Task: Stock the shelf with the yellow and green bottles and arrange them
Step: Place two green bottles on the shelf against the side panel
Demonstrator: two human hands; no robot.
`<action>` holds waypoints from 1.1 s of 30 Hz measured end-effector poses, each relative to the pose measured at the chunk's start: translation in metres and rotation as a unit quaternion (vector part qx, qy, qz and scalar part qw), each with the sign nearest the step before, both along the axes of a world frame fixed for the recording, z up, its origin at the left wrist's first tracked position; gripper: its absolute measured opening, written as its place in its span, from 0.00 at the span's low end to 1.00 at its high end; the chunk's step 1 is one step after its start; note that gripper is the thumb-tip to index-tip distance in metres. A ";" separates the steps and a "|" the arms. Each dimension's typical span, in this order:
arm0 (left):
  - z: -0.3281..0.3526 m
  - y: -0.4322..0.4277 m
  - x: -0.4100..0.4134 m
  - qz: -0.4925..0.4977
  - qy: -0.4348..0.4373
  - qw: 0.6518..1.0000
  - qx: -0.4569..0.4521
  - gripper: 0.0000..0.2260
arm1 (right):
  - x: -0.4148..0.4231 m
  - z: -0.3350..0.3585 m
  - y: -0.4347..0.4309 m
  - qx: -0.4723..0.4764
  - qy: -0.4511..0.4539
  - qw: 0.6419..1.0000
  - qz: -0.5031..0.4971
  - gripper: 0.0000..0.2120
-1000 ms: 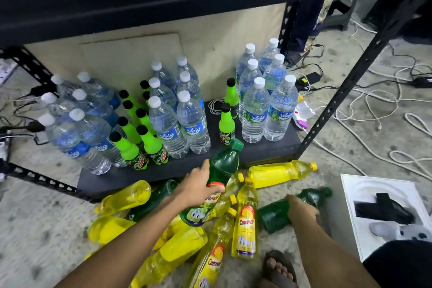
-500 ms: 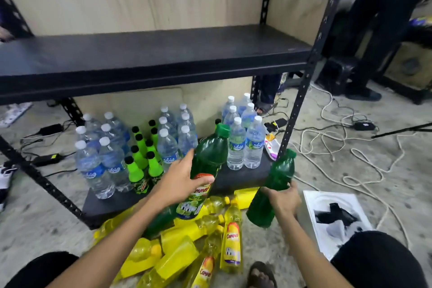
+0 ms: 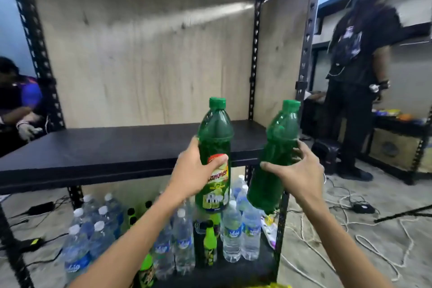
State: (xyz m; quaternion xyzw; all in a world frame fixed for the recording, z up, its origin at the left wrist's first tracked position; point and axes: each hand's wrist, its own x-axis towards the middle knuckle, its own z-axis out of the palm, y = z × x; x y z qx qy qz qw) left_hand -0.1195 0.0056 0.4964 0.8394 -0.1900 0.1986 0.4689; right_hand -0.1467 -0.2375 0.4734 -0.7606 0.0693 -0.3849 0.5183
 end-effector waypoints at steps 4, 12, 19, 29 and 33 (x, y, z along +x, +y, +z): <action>0.048 -0.020 0.053 0.030 -0.025 0.998 -0.049 0.25 | 0.041 0.067 -0.007 -0.035 -0.042 0.999 -0.005 0.37; 0.083 -0.070 0.190 0.078 -0.030 0.995 -0.048 0.28 | 0.175 0.111 -0.016 -0.041 -0.010 0.997 -0.059 0.40; 0.079 -0.115 0.298 0.097 -0.008 0.995 -0.039 0.27 | 0.288 0.117 -0.036 -0.032 0.035 0.996 -0.071 0.37; 0.072 -0.133 0.377 0.090 -0.006 0.995 -0.031 0.28 | 0.376 0.119 -0.047 -0.066 0.066 0.993 -0.079 0.40; 0.070 -0.135 0.387 0.091 -0.004 0.995 -0.039 0.29 | 0.388 0.114 -0.047 -0.058 0.073 0.993 -0.071 0.36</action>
